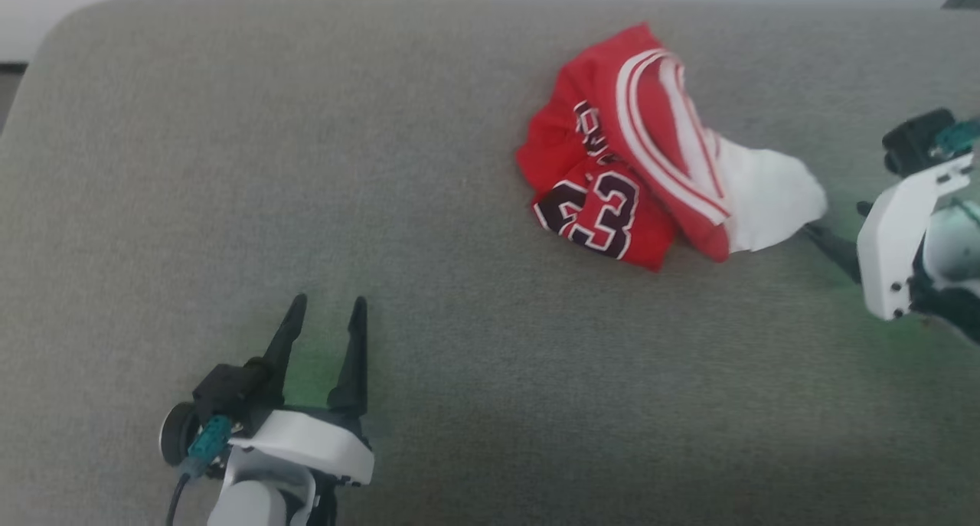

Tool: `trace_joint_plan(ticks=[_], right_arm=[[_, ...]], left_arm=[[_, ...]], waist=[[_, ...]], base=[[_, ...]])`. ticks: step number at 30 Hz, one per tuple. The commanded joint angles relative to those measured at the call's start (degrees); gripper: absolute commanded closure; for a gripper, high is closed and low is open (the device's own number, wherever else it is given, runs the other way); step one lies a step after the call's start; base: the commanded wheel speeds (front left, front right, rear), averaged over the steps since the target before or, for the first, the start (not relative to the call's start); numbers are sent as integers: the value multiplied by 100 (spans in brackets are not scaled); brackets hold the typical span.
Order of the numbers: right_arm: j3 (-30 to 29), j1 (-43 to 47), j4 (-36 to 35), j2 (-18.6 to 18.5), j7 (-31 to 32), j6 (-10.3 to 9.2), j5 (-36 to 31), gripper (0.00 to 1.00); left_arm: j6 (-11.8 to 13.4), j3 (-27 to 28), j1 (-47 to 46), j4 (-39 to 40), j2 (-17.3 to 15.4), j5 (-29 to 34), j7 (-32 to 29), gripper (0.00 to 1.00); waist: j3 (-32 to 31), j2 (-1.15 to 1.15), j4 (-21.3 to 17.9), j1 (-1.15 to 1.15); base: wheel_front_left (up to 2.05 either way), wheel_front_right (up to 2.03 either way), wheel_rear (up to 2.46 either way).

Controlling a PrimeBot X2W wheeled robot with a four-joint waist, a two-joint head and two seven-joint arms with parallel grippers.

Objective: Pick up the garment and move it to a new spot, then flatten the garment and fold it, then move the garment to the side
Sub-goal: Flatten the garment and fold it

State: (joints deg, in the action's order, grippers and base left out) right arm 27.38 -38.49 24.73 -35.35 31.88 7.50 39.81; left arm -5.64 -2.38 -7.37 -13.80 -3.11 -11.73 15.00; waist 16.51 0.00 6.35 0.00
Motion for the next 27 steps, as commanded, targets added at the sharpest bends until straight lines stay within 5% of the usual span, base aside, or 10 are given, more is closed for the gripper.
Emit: trace_joint_plan(ticks=[1, 10, 11, 13, 14, 27], right_arm=[[47, -111, 34, -39, 83, -2, 73, 0], [863, -597, 236, -283, 419, -1, 512, 0], [1035, -602, 307, -272, 445, -1, 633, 50], [1153, -627, 333, -297, 388, 0, 727, 90], [1191, -648, 376, -305, 346, 0, 765, 100], [740, -12, 549, -1163, -708, -10, 1340, 100]], left_arm=[[9, -27, -92, -3, 17, -57, 25, 0], [213, -404, -407, 47, 23, -393, 26, 0], [241, -455, -442, 31, 21, -439, 25, 0], [270, -487, -483, 22, 21, -429, 26, 0], [277, -497, -496, 16, 23, -432, 25, 0], [155, -179, -419, 39, 20, -287, 25, 0]], waist=[[202, 0, 154, 0], [652, 0, 345, 0], [690, 0, 358, 0], [715, 0, 346, 0], [718, 0, 334, 0], [452, 0, -50, 0]], base=[[0, 0, 0], [0, 0, 0], [0, 0, 0], [0, 0, 0], [0, 0, 0], [0, 0, 0]])
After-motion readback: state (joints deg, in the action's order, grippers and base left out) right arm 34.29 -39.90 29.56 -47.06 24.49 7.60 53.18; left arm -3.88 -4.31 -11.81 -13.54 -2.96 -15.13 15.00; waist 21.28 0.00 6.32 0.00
